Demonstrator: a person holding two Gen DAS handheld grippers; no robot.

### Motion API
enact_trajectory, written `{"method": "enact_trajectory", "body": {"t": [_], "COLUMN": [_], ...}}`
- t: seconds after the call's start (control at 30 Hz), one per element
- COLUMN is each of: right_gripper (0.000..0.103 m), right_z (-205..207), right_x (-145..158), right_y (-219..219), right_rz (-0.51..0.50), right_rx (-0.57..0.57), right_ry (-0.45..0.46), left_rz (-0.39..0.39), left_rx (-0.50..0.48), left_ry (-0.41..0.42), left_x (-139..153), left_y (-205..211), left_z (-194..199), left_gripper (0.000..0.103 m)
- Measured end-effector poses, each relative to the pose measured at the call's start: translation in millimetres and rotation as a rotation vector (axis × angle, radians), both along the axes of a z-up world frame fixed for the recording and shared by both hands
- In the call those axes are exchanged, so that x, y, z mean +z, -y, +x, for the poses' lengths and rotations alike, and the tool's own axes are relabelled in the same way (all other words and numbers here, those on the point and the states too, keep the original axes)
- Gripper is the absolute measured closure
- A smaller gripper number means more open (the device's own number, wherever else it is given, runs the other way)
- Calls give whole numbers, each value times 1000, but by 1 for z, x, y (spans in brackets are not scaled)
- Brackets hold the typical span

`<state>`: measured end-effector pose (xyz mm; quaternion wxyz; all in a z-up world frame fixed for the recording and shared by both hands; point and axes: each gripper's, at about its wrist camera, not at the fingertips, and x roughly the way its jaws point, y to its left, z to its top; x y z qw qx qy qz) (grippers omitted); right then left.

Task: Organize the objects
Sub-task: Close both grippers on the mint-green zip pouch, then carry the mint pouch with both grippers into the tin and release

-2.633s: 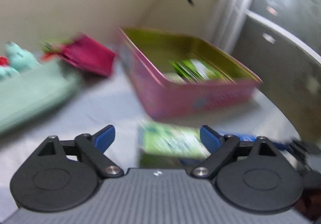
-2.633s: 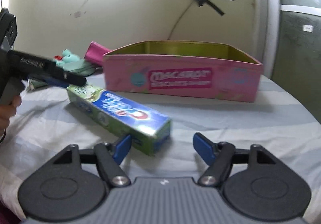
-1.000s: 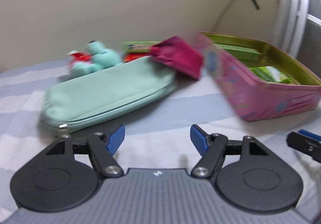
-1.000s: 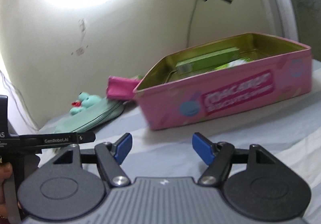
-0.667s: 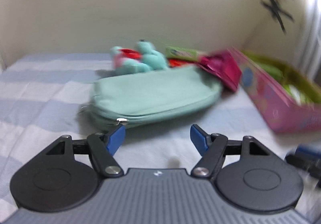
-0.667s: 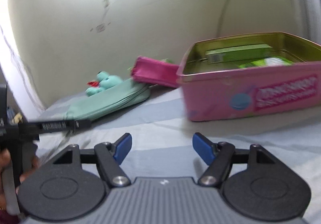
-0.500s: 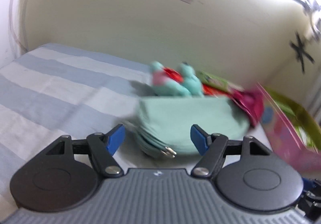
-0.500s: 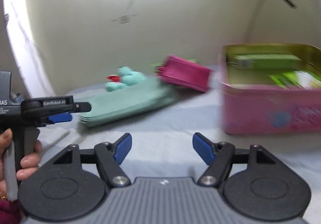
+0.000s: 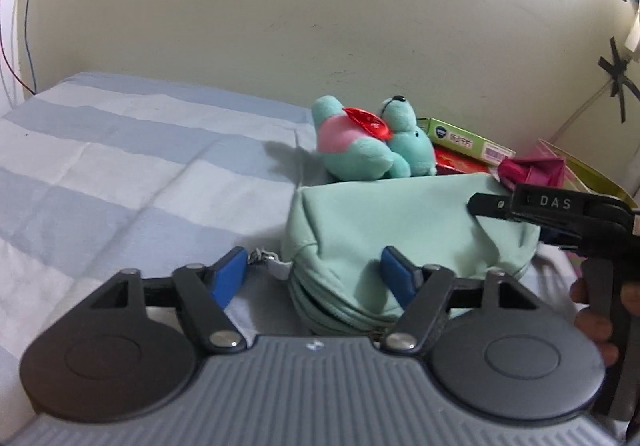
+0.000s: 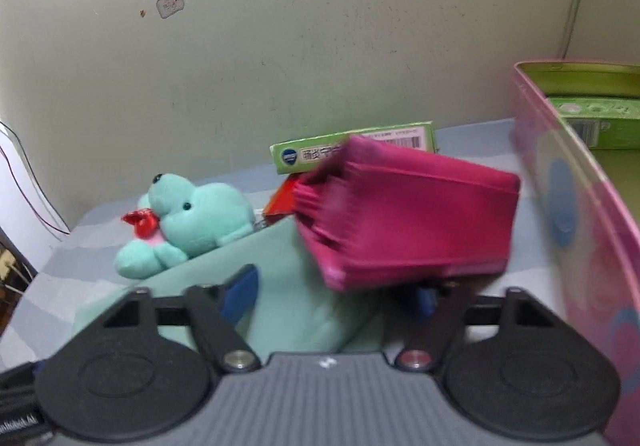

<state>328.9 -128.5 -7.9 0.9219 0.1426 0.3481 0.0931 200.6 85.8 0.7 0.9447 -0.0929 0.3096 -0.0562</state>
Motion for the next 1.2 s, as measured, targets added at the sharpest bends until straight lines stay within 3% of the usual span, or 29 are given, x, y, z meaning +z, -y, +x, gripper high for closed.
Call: {"method": "enact_trajectory", "body": {"t": [0.07, 0.17, 0.23, 0.5, 0.67, 0.77, 0.83, 1.0, 1.2], "right_gripper": [46, 47, 48, 49, 50, 50, 50, 50, 50], "right_z": [-13, -46, -77, -184, -240, -259, -268, -281, -265], "right_x": [3, 8, 8, 17, 12, 11, 17, 51, 86], "right_y": [-5, -13, -8, 18, 45, 57, 64, 96, 143], "right_rz": [-8, -52, -29, 6, 12, 13, -4, -21, -102], "right_rx": [23, 56, 79, 89, 46, -22, -66, -147, -257], "right_ry": [-16, -8, -18, 16, 27, 35, 69, 215, 368], "left_rz": [11, 4, -13, -54, -12, 23, 2, -40, -34], "left_rx": [11, 19, 12, -152, -244, -280, -302, -344, -416], "left_ry": [-1, -3, -6, -31, 2, 25, 30, 120, 214], "left_x": [0, 0, 0, 5, 0, 2, 9, 44, 75], "left_y": [-1, -6, -10, 4, 39, 64, 76, 113, 178], "left_z": [-2, -3, -6, -53, -101, -120, -121, -110, -82], "left_gripper": [34, 34, 34, 33, 33, 33, 33, 33, 33]}}
